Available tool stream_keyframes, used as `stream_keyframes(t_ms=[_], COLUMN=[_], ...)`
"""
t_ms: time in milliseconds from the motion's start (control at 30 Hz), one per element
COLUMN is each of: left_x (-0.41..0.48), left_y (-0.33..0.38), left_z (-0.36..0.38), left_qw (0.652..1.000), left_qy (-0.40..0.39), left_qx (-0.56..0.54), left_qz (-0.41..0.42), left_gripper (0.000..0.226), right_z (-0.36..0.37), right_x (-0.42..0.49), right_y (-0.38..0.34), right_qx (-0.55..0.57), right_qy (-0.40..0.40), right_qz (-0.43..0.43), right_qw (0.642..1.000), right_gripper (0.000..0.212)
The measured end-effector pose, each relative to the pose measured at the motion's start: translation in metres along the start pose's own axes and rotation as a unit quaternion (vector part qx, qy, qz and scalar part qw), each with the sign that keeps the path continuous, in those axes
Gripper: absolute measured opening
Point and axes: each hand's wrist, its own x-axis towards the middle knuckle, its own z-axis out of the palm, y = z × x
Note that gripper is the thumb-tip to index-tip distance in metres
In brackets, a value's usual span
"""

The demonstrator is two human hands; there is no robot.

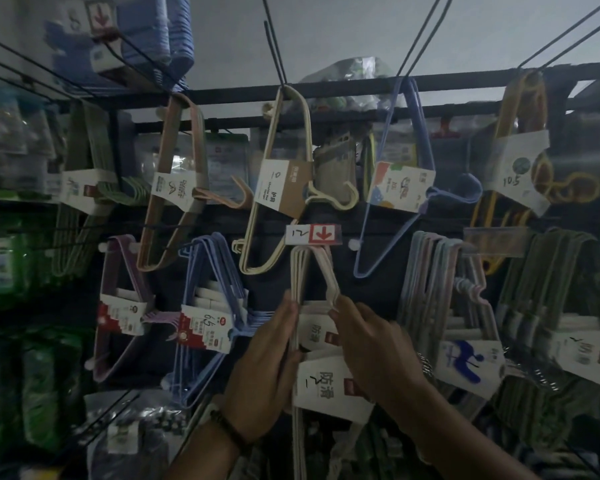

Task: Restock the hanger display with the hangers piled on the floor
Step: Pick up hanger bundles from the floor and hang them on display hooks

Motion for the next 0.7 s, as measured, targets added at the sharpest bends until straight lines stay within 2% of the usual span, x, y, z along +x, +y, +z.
stream_keyframes(t_ms=[200,367,433,533,567,700], left_x=[0.025,0.036,0.044,0.058,0.061,0.071], left_y=[0.0,-0.014,-0.022,-0.034,-0.038,-0.057], left_z=[-0.001,0.004,0.009,0.019,0.023,0.037], left_qw=[0.999,0.999,0.996,0.984,0.981,0.972], left_qy=[-0.001,-0.017,-0.057,-0.144,-0.161,-0.181], left_qx=[0.025,0.038,0.066,0.099,0.096,0.087], left_qz=[0.036,0.027,0.004,-0.044,-0.055,-0.119], left_gripper=[0.069,0.071,0.077,0.09,0.093,0.097], right_z=[0.002,0.024,0.036,0.048,0.051,0.061], right_x=[0.021,0.045,0.055,0.073,0.078,0.089], right_y=[0.009,0.014,0.017,0.021,0.021,0.02], right_qx=[-0.013,-0.006,-0.013,-0.007,0.002,0.001], right_qy=[-0.036,-0.054,-0.075,-0.132,-0.137,-0.193], right_qz=[0.054,0.092,0.111,0.163,0.172,0.192], right_qw=[0.998,0.994,0.991,0.978,0.976,0.962], right_gripper=[0.017,0.017,0.019,0.008,0.004,0.013])
